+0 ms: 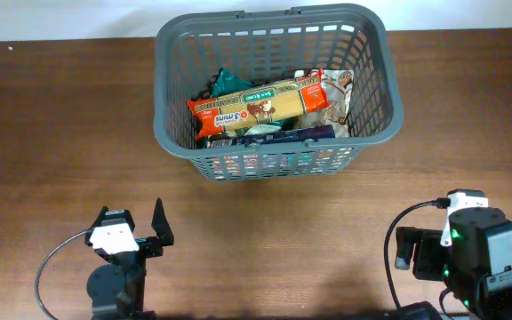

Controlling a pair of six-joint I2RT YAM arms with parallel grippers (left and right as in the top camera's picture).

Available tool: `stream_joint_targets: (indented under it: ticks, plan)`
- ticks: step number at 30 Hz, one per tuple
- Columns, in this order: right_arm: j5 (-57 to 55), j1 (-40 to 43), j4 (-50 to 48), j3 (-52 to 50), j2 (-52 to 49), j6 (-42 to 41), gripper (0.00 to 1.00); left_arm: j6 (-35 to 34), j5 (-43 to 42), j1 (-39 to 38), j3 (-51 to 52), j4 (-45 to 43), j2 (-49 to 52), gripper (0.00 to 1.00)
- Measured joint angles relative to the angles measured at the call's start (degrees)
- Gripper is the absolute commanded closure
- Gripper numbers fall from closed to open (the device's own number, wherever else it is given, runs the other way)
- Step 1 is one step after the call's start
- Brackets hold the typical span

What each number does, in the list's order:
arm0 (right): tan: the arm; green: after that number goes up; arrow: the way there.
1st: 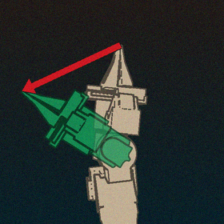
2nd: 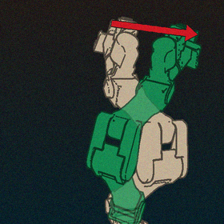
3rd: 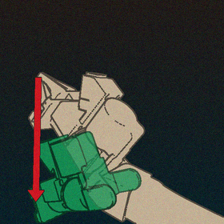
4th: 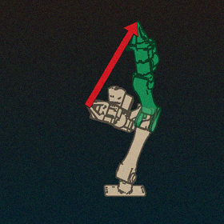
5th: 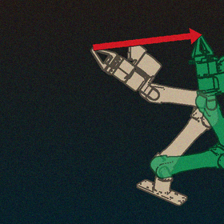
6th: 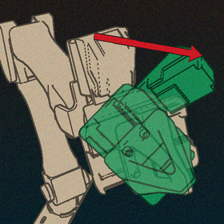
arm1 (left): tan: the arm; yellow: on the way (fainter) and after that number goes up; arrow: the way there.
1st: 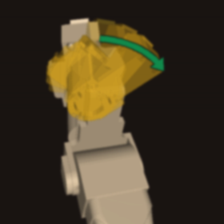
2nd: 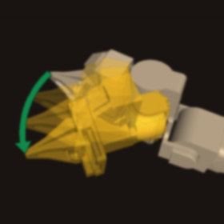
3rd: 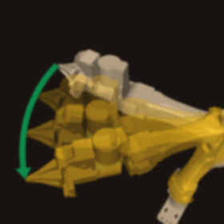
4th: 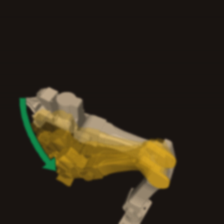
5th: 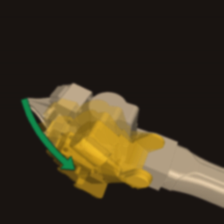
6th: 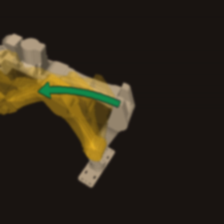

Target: Pack container

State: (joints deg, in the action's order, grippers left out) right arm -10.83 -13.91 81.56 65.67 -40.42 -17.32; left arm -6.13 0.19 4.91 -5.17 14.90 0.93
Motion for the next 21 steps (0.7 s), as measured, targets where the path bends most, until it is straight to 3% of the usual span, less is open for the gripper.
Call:
stream_joint_targets:
  ticks: [6, 12, 21]
  plan:
    - [-0.5, 0.0, -2.0, -0.3, 3.5, 0.6, 0.01, 0.0, 0.0, 0.0, 0.0, 0.0, 0.0, 0.01]
    - [1.4, 0.0, -16.1, -4.0, 18.5, 0.8, 0.01, 0.0, 0.0, 0.0, 0.0, -0.1, 0.0, 0.01]
    - [10.1, 0.0, -32.2, -29.7, 37.9, 0.8, 0.01, -0.2, -0.2, 0.0, 0.1, -0.2, 0.0, 0.01]
